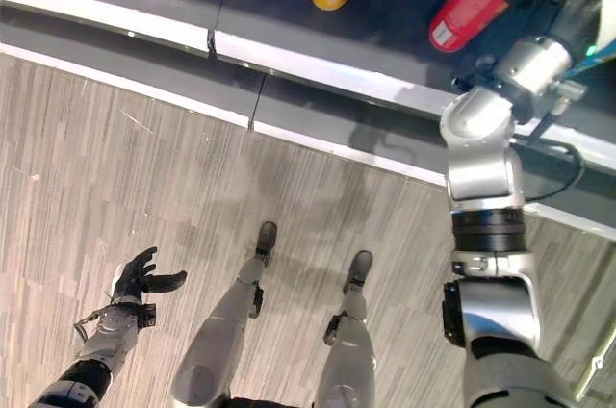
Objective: Put the goods on the table back onto the shelves and tidy them up.
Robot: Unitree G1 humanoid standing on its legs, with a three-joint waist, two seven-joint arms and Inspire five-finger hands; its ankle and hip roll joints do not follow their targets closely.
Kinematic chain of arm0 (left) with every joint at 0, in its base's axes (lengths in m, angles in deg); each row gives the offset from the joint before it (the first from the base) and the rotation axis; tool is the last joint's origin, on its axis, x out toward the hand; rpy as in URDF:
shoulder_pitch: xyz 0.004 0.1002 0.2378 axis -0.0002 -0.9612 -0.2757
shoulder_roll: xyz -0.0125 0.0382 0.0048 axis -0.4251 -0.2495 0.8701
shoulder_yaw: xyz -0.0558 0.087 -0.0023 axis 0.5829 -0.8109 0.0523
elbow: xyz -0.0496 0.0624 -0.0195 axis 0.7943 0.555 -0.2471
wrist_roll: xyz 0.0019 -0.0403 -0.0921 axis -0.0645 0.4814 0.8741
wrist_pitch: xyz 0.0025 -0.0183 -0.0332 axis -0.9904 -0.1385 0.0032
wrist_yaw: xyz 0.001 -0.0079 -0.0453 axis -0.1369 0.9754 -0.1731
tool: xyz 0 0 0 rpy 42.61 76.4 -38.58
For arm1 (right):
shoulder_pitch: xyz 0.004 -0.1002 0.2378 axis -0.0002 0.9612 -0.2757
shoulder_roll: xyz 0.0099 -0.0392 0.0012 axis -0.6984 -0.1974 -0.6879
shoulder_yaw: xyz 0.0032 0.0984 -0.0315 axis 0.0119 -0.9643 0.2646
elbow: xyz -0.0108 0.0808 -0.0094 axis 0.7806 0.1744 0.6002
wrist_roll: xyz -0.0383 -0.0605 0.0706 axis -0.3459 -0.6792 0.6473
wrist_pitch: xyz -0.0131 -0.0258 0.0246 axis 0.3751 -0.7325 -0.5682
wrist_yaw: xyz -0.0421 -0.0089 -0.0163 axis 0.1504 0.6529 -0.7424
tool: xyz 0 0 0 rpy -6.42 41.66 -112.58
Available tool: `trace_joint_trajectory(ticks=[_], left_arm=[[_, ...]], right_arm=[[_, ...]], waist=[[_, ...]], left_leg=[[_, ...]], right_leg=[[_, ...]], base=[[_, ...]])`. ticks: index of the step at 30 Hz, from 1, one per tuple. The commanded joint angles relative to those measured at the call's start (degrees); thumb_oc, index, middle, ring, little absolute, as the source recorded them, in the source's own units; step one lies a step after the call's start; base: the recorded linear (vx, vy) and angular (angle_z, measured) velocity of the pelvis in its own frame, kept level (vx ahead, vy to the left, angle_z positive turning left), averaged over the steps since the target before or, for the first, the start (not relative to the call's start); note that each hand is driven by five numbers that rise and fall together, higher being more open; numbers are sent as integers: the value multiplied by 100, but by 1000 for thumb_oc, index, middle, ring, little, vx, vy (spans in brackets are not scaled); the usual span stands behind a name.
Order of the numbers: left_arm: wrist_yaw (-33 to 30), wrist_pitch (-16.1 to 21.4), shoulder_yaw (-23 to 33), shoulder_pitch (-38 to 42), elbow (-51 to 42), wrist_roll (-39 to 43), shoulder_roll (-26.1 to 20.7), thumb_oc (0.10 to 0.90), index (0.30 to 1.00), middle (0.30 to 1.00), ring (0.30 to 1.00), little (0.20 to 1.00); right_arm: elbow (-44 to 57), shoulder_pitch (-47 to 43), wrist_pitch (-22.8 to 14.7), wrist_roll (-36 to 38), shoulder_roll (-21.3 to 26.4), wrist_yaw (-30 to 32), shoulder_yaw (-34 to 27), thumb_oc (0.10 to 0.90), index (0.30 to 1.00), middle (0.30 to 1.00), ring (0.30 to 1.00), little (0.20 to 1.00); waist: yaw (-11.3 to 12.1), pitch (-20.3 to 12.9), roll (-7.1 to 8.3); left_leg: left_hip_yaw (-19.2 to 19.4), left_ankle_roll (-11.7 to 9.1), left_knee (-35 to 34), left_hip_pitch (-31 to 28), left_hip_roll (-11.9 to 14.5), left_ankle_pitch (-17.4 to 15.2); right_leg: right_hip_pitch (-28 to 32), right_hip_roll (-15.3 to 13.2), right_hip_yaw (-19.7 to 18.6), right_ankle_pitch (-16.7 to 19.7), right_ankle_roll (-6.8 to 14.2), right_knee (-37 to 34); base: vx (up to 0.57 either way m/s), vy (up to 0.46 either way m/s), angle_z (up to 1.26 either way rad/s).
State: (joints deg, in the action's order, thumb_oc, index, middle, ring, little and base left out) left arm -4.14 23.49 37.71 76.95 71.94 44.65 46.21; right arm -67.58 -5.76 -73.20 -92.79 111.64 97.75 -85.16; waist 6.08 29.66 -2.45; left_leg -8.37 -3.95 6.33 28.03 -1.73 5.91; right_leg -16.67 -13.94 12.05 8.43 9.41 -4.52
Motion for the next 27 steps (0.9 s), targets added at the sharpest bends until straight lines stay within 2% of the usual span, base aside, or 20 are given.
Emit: trace_joint_trajectory(ticks=[1, 3, 7, 11, 12, 13, 16, 17, 18, 19, 21, 22, 23, 24, 25, 26, 27], left_arm=[[-217, -84, 135, -548, 287, -101, -378, 800, 900, 900, 900, 900], [-230, -94, 157, -578, 284, -120, -356, 800, 900, 900, 900, 900], [-199, -143, 353, -753, 265, -216, -270, 800, 900, 900, 900, 900], [-98, -133, 501, -930, 2, -336, -261, 800, 900, 900, 900, 900], [-15, -99, 512, -1021, -241, -380, -278, 800, 900, 900, 900, 900], [-14, -100, 512, -1021, -245, -380, -280, 800, 900, 900, 900, 900], [53, -96, 413, -966, -577, -440, -354, 800, 900, 900, 900, 900], [633, -278, 563, -1079, -383, -107, -381, 800, 900, 900, 900, 900], [398, -55, 615, -1261, -811, -402, -603, 800, 900, 900, 900, 900], [420, -60, 638, -1581, -1250, -404, -729, 800, 900, 900, 900, 900], [631, -36, 831, -2095, -1880, -185, -880, 800, 900, 900, 900, 900], [637, -45, 839, -2118, -1900, -183, -884, 800, 900, 900, 900, 900], [704, -70, 889, -2180, -1848, -201, -842, 800, 900, 900, 900, 900], [781, -97, 961, -2133, -1693, -306, -761, 800, 900, 900, 900, 900], [783, -87, 950, -2126, -1678, -310, -759, 800, 900, 900, 900, 900], [818, -109, 987, -2071, -1567, -356, -617, 800, 900, 900, 900, 900], [836, -118, 985, -2039, -1562, -372, -569, 800, 900, 900, 900, 900]], right_arm=[[753, 665, -457, -315, 390, -38, -146, 800, 900, 900, 900, 900], [878, 922, -477, -312, 366, -95, -236, 800, 900, 900, 900, 900], [1653, 2498, -767, -34, -29, -821, -606, 800, 900, 900, 900, 900], [2165, 3499, -1145, 466, -154, -1573, -930, 800, 900, 900, 900, 900], [2220, 3772, -1246, 647, -138, -1821, -1024, 800, 900, 900, 900, 900], [2224, 3774, -1245, 648, -140, -1823, -1028, 800, 900, 900, 900, 900], [2073, 3984, -1319, 932, -75, -2114, -1011, 800, 900, 900, 900, 900], [1961, 3936, -1289, 1047, 102, -2201, -1069, 800, 900, 900, 900, 900], [1925, 4209, -1323, 1109, 106, -2290, -1174, 800, 900, 900, 900, 900], [1816, 4193, -1380, 1144, 283, -2377, -1149, 800, 900, 900, 900, 900], [1544, 4147, -1359, 1232, 538, -2565, -982, 800, 900, 900, 900, 900], [1540, 4151, -1365, 1237, 538, -2569, -976, 800, 900, 900, 900, 900], [1492, 4172, -1348, 1193, 602, -2618, -961, 800, 900, 900, 900, 900], [1516, 4327, -1349, 1204, 599, -2712, -1094, 800, 900, 900, 900, 900], [1530, 4348, -1346, 1206, 599, -2717, -1109, 800, 900, 900, 900, 900], [1625, 4678, -1348, 1170, 636, -2759, -1402, 800, 900, 900, 900, 900], [1703, 4824, -1378, 1206, 610, -2750, -1557, 800, 900, 900, 900, 900]], waist=[[41, -1141, 305], [5, -1204, 340], [-229, -1463, 566], [-558, -1579, 785], [-689, -1612, 876], [-678, -1617, 891], [-853, -1689, 997], [-835, -1686, 994], [-828, -1633, 961], [-725, -1560, 881], [-441, -1548, 768], [-428, -1526, 768], [-378, -1596, 812], [-460, -1763, 853], [-422, -1759, 851], [-600, -1874, 825], [-688, -1921, 817]], left_leg=[[155, -724, -21, -55, 981, -558], [179, -732, -110, -160, 994, -524], [316, -729, -338, -558, 1097, -492], [502, -619, -97, -802, 1183, -790], [750, -559, 116, -989, 1257, -1022], [766, -552, 109, -980, 1244, -1001], [1255, -475, 263, -1291, 1287, -1169], [1418, -440, 279, -1412, 1323, -1177], [1533, -405, 277, -1529, 1361, -1187], [1703, -392, 280, -1654, 1477, -1190], [2393, -504, 213, -2019, 1777, -1160], [2411, -513, 189, -2074, 1783, -1154], [2639, -553, 147, -2227, 1839, -1107], [2883, -633, 23, -2485, 1965, -1038], [2922, -647, -15, -2530, 1970, -1020], [3056, -795, -81, -2851, 2271, -723], [3047, -891, 32, -2945, 2466, -259]], right_leg=[[145, -548, 90, -288, 513, 289], [196, -535, 110, -268, 519, 250], [484, -440, 78, -220, 535, 67], [571, -374, -193, -130, 559, -9], [497, -310, -493, 29, 559, -48], [474, -323, -514, 47, 559, -48], [281, -242, -879, 381, 559, -48], [222, -236, -834, 538, 559, -11], [215, -265, -605, 500, 559, 93], [262, -320, -157, 382, 559, 304], [670, -644, 1430, -23, 559, 650], [705, -633, 1421, -27, 559, 642], [730, -669, 1606, -66, 547, 668], [708, -585, 1574, -233, 523, 782], [697, -576, 1541, -254, 520, 805], [770, -392, 1443, -563, 434, 1009], [832, -203, 1382, -686, 342, 1060]], base=[[85, 2, 3], [77, 16, 1], [95, 15, 1], [42, 56, -27], [-19, 102, -64], [-14, 120, -92], [-42, 94, -111], [-53, 29, -100], [-70, -15, -117], [-128, -11, -145], [-87, 8, -158], [38, -48, -208], [182, -165, -207], [184, -167, -149], [382, -319, -98], [312, -319, -68], [378, -421, -46]])
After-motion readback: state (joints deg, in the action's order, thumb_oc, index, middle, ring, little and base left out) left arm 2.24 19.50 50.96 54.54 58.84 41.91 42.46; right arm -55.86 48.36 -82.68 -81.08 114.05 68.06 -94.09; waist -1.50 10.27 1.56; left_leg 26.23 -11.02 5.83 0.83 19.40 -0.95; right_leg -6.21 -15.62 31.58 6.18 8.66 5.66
